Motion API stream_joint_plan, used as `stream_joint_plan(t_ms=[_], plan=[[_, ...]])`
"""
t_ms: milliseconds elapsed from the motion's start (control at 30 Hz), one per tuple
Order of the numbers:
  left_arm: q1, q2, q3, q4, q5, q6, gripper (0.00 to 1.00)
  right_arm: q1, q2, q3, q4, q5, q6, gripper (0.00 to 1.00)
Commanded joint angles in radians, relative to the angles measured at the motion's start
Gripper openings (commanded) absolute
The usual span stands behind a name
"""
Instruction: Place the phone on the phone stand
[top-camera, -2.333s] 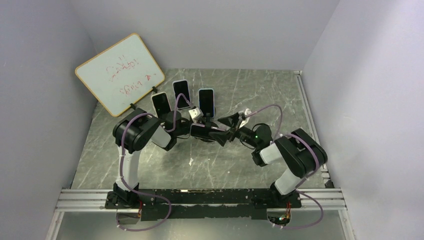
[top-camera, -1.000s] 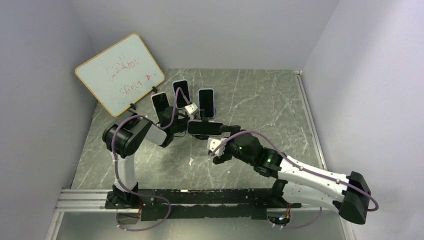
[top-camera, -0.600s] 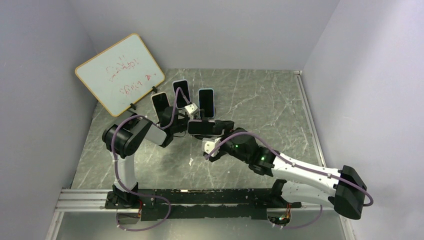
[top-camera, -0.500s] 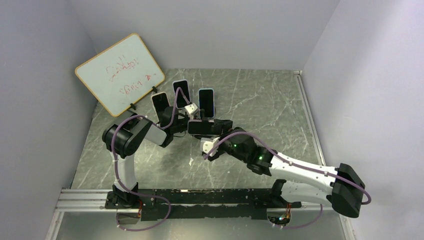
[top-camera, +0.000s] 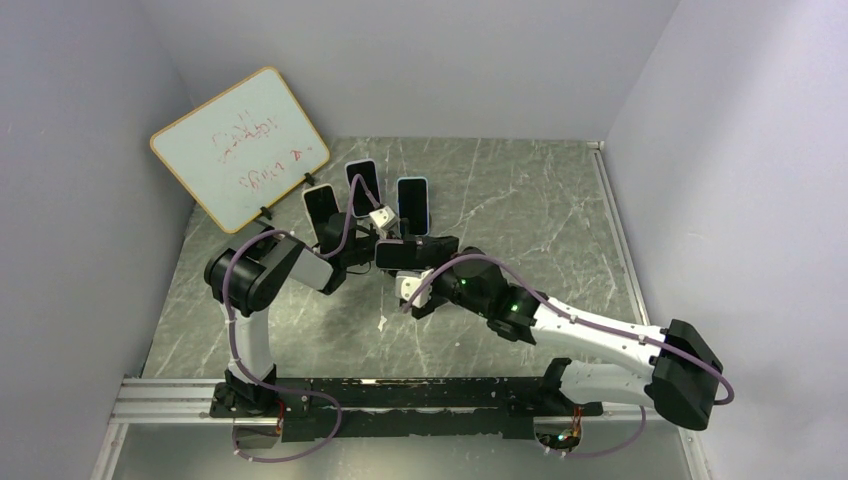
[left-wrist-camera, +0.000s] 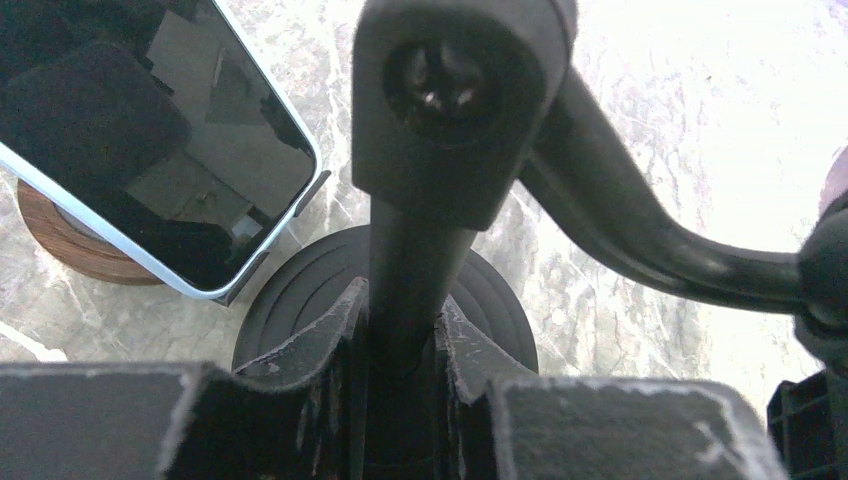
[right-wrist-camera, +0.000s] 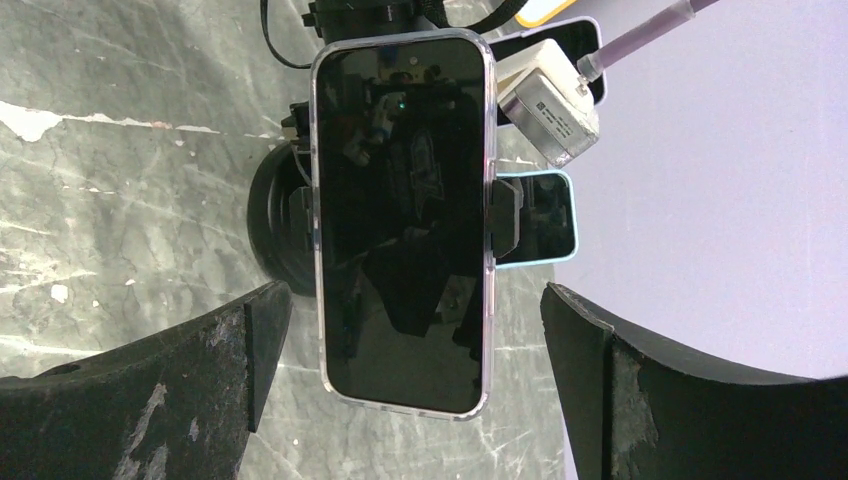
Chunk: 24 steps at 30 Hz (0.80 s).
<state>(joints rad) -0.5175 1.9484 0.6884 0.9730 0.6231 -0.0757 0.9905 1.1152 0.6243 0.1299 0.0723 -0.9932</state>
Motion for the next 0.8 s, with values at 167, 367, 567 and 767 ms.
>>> stream_joint_plan(t_ms=[167,367,567,767], plan=[[0.008,0.043,-0.009,-0.162,0.045,-0.069,0.05,-0.030,0.033,0.040,-0.039,-0.069,0.030,1.00],[0.008,0.056,-0.003,-0.160,0.049,-0.077,0.05,-0.044,0.037,0.045,-0.059,-0.108,0.051,1.00],[0.008,0.054,-0.003,-0.161,0.052,-0.075,0.05,-0.050,0.062,-0.001,0.056,-0.064,0.038,1.00],[0.009,0.059,0.000,-0.164,0.056,-0.076,0.05,-0.057,0.110,-0.013,0.121,-0.029,0.022,1.00]])
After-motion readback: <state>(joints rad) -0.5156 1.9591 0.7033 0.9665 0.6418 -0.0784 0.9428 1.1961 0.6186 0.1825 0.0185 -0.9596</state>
